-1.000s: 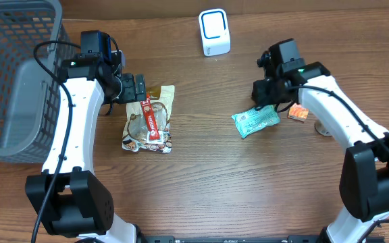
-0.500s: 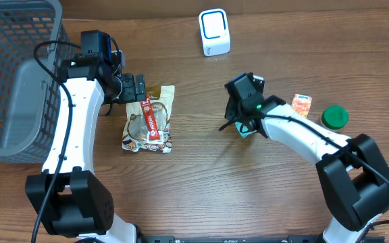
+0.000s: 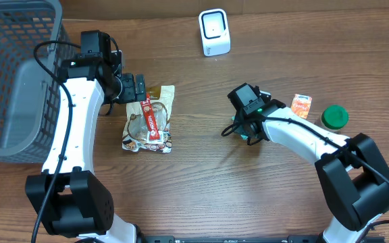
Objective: Scan the item barcode
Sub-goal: 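Carry the wipes pack right and set it down near the jar, then move the right gripper left over the red Nescafe stick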
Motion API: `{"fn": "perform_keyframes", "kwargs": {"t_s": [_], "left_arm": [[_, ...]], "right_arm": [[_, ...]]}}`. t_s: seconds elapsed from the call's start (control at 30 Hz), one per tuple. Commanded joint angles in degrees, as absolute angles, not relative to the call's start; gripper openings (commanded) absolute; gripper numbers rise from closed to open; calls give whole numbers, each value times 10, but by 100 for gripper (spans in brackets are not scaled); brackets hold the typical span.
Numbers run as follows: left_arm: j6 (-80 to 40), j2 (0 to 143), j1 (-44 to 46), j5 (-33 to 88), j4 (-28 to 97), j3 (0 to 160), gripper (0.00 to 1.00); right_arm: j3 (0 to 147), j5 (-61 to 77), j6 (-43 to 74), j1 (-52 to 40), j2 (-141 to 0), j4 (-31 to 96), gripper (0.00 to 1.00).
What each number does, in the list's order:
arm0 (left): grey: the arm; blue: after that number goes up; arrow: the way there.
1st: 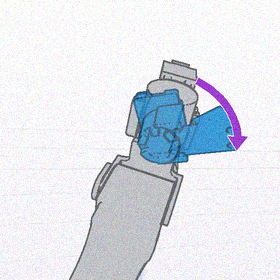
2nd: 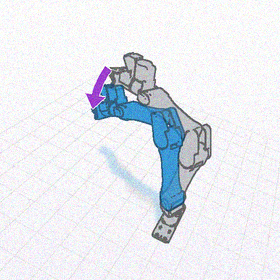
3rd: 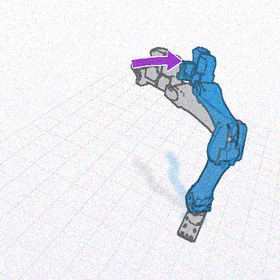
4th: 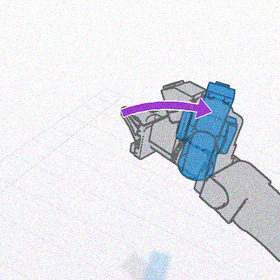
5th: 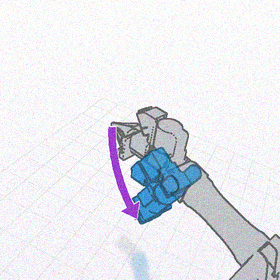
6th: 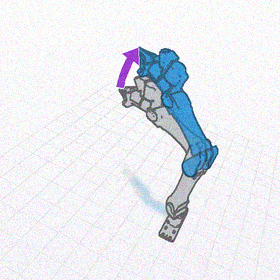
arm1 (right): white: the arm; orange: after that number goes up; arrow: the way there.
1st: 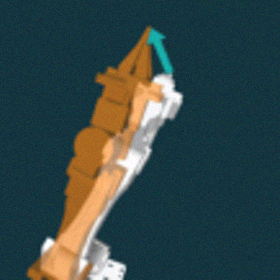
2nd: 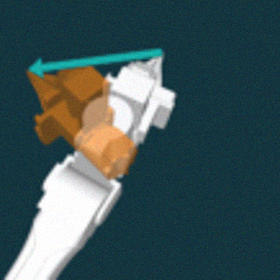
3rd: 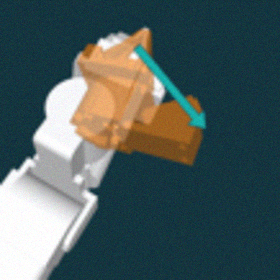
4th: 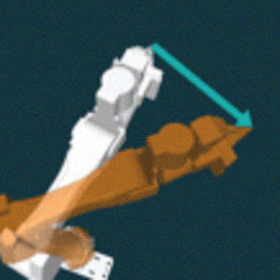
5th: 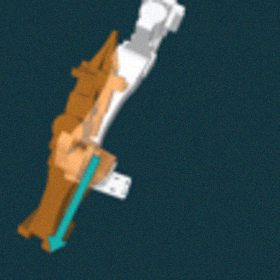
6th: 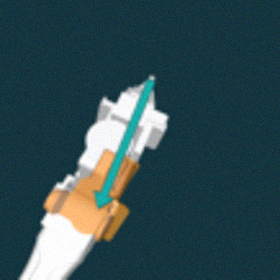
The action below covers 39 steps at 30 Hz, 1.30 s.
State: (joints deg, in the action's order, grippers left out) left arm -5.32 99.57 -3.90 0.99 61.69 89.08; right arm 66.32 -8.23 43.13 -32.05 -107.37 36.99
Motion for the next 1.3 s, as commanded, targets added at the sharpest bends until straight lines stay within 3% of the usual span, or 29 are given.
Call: {"fn": "perform_keyframes", "kwargs": {"t_s": [0.0,0.43,0.73,0.93,1.03,1.27], "left_arm": [[-38,998,-41,6,615,891,100],[-38,998,-41,6,615,891,100],[-38,998,-41,6,615,891,100],[-38,998,-41,6,615,891,100],[-38,998,-41,6,615,891,100],[-38,998,-41,6,615,891,100]], "right_arm": [[666,-58,434,-298,-1068,396,8],[704,-55,297,-199,-1066,493,11],[845,15,254,-222,-1050,567,21],[860,153,255,-277,-1053,469,28],[858,148,254,-322,-1059,405,36],[857,91,254,-426,-1086,302,41]]}}
